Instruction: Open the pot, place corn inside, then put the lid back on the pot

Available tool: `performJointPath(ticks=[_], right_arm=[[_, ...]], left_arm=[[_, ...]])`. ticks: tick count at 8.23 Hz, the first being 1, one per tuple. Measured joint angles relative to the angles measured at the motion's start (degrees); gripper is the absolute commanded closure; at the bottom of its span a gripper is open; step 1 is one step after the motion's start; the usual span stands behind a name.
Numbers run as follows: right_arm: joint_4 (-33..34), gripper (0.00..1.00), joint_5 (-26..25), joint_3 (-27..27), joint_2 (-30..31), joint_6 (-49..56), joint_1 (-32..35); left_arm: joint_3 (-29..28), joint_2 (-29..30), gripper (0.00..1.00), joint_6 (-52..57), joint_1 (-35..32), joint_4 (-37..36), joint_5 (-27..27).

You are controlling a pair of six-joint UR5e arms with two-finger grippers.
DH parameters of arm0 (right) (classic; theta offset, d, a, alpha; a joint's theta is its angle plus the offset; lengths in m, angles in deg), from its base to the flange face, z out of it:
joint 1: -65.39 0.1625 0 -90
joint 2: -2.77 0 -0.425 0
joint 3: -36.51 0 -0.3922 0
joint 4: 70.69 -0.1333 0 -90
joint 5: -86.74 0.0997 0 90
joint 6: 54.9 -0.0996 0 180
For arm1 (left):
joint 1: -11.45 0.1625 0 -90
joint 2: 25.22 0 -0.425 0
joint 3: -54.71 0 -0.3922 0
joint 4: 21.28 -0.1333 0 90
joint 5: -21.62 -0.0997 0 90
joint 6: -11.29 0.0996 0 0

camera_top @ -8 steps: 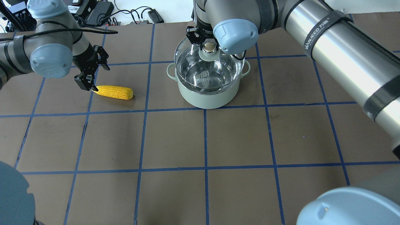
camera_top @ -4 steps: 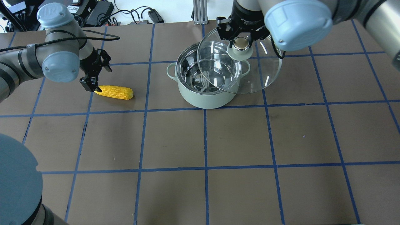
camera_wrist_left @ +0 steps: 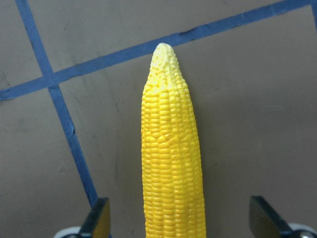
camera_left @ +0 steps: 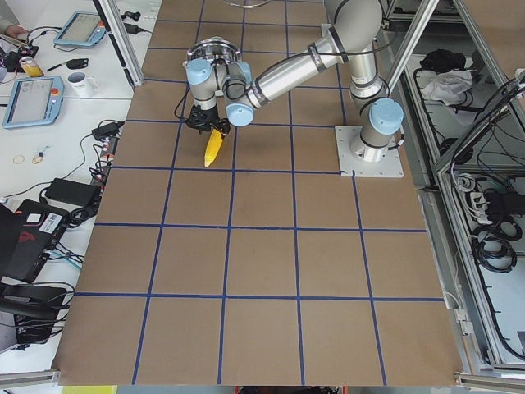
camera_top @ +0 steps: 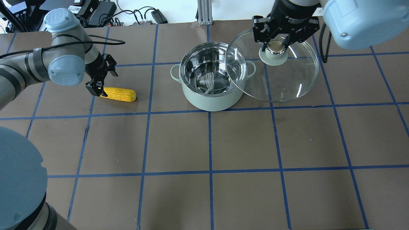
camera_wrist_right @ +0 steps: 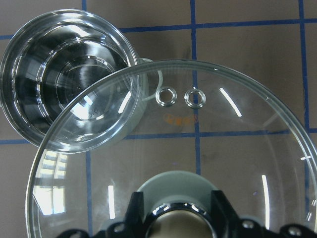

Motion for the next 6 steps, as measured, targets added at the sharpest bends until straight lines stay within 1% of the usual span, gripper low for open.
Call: performJointPath(ticks=[2,3,6], right_arm=[[-0.6,0.78,0.1,-0.2,0.4,0.9,-0.3],[-0.6,0.78,0.3,-0.2,0.5,0.9,-0.3],[-0.9,0.78,0.4,-0.2,0.6,1.0,-0.3]], left_arm=[[0.0,3.2,0.00,0.1,0.0,-4.8,0.0],[0.0,4.0,0.00,0.3,0.0,-5.9,0.0],[0.1,4.5,0.00,2.3,0.1,-6.1,-0.1]])
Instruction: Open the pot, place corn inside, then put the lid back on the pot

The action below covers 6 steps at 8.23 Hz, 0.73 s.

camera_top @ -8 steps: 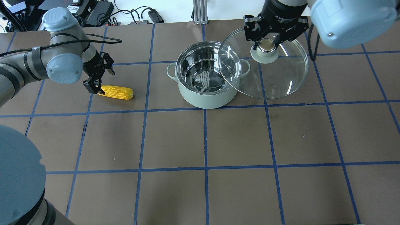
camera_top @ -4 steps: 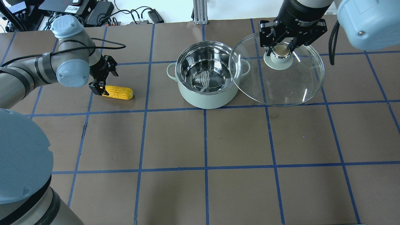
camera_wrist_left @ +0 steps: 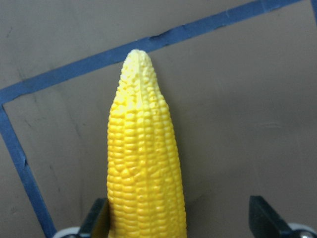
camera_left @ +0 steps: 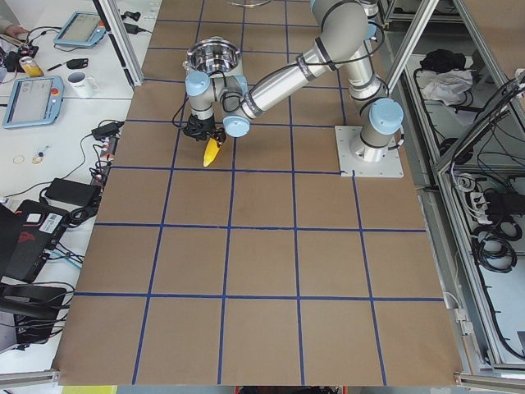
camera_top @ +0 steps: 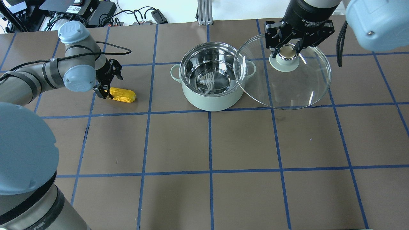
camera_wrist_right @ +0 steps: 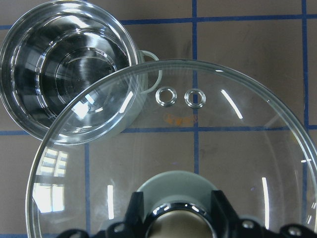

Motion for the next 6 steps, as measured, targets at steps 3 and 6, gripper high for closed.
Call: performJointPath(ticks=[3,6], right_arm=[[-0.1,0.78,0.0,0.0,0.0,0.0,-0.1],[-0.1,0.78,0.1,0.0,0.0,0.0,-0.1]], left_arm=[[0.6,0.0,0.46,0.4,0.4,1.9,0.0],[1.1,-1.3,0.94,0.0,0.8,7.7,3.9]])
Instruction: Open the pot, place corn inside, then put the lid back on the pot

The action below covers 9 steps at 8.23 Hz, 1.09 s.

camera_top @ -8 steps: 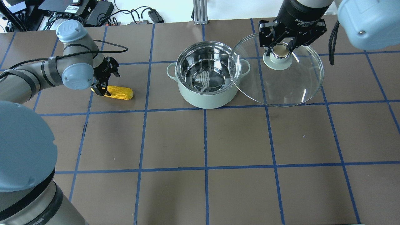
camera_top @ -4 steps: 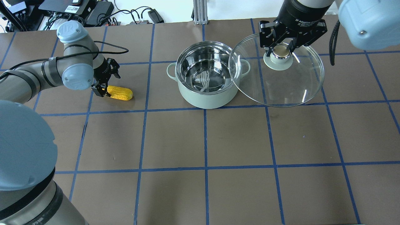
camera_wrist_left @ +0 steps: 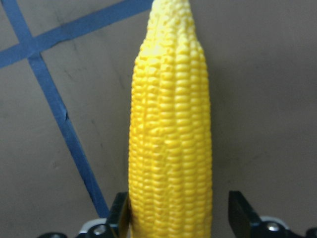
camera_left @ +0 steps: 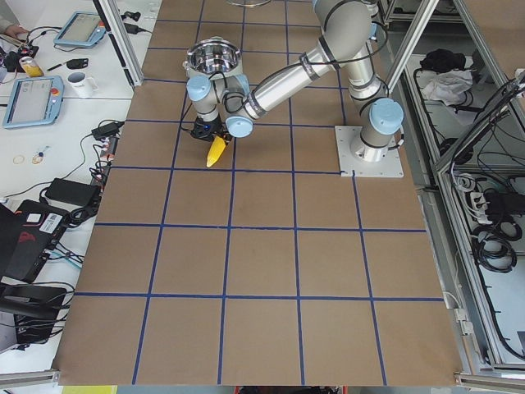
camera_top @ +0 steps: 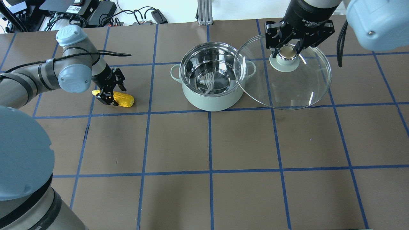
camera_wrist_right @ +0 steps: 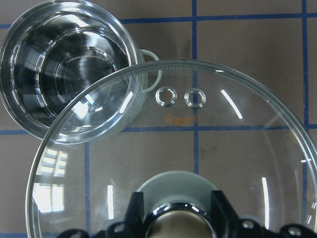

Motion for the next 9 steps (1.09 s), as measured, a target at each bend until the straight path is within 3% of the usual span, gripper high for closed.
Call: performJointPath(ticks=[2,6,9], right_arm=[[0.0,0.78,0.1,0.0,0.1,0.0,0.1],[-0.1,0.79,0.1,0.0,0.1,-0.1,0.2],[-0.1,0.79,0.1,0.0,0.4,-0.1,0.3]], left_arm=[[0.0,-0.9,1.00,-0.2,0.0,1.9,2.5],[-0.1,-2.9,1.00,-2.5,-0.1,2.6,2.6],[-0.8,-7.7,1.00,-16.2,-3.1,9.7,1.7]])
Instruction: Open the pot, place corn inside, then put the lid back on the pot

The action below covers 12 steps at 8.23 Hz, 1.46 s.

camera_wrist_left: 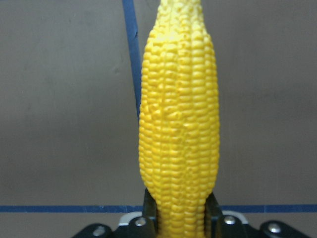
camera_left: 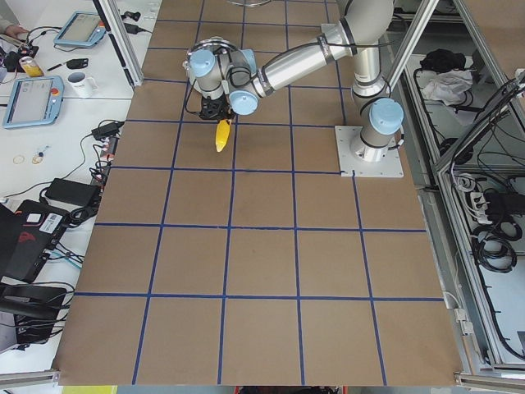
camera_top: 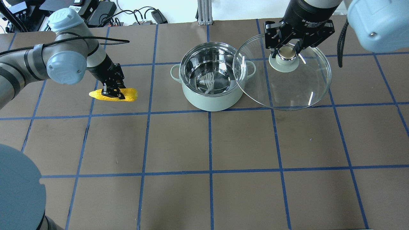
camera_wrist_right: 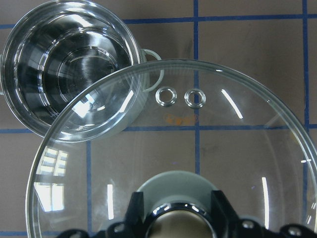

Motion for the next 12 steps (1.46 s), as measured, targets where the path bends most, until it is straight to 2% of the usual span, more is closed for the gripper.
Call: performJointPath(ticks=[3,6,9,12], right_arm=[[0.0,0.79,0.0,0.0,0.0,0.0,0.0],[0.0,0.79,0.0,0.0,0.0,0.0,0.0],[-0.1,0.80,-0.1,0.0,0.0,0.0,0.0],[-0.1,0.80,-0.2,0.0,0.1,0.0,-0.1]], left_arm=[[-6.9,-0.4,1.00,-14.7,-7.8,4.1,1.1],[-16.6,0.1,1.00,-26.4,-11.7,9.6,8.7],[-21.2,2.1,1.00,-34.5,-16.1,9.2,10.4],[-23.5,5.5,1.00,-42.0,-22.0,4.8,8.8]])
